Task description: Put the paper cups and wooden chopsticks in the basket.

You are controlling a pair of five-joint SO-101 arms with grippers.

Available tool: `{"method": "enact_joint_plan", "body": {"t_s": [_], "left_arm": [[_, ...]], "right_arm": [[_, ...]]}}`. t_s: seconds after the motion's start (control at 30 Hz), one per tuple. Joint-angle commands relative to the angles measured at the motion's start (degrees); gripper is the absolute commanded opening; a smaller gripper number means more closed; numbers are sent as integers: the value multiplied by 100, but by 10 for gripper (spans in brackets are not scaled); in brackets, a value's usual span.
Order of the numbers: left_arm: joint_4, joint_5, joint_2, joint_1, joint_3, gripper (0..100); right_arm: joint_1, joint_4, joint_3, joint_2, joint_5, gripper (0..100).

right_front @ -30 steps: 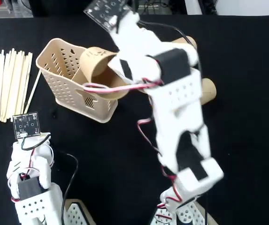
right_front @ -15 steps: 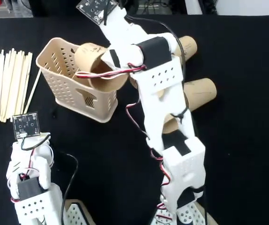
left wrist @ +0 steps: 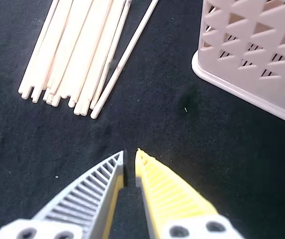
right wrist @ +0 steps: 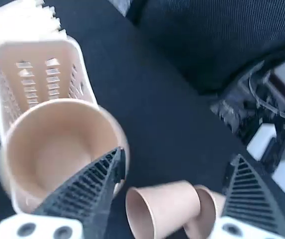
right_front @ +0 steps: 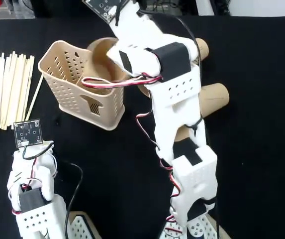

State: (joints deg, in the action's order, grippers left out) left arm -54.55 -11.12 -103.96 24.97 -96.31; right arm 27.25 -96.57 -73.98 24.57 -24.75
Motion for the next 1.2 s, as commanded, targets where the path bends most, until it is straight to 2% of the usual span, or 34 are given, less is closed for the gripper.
{"method": "enact_joint_plan", "body": {"t_s": [0.0,0.1,0.23,0.33,0.43,0.57,0.8,1.0,1.17], "left_arm": [[-35,18,-53,40,-101,55],[-35,18,-53,40,-101,55],[-35,18,-53,40,-101,55],[-35,18,-53,40,-101,55],[-35,18,-53,40,-101,55],[-35,18,-53,40,-101,55],[-35,18,-53,40,-101,55],[-35,18,-53,40,-101,55],[-35,18,-53,40,-101,55]], "right_arm": [[404,281,-101,-198,-44,322],[668,466,215,-207,-53,322],[642,343,136,-277,-53,322],[387,-440,-66,-444,-457,322],[-167,-475,541,-796,-712,322],[-492,-475,2501,-1859,-1477,322],[-431,-316,6879,-4769,-3130,322],[-730,431,9411,-6905,-3578,322],[-1530,1284,11415,-7864,-4062,322]]}}
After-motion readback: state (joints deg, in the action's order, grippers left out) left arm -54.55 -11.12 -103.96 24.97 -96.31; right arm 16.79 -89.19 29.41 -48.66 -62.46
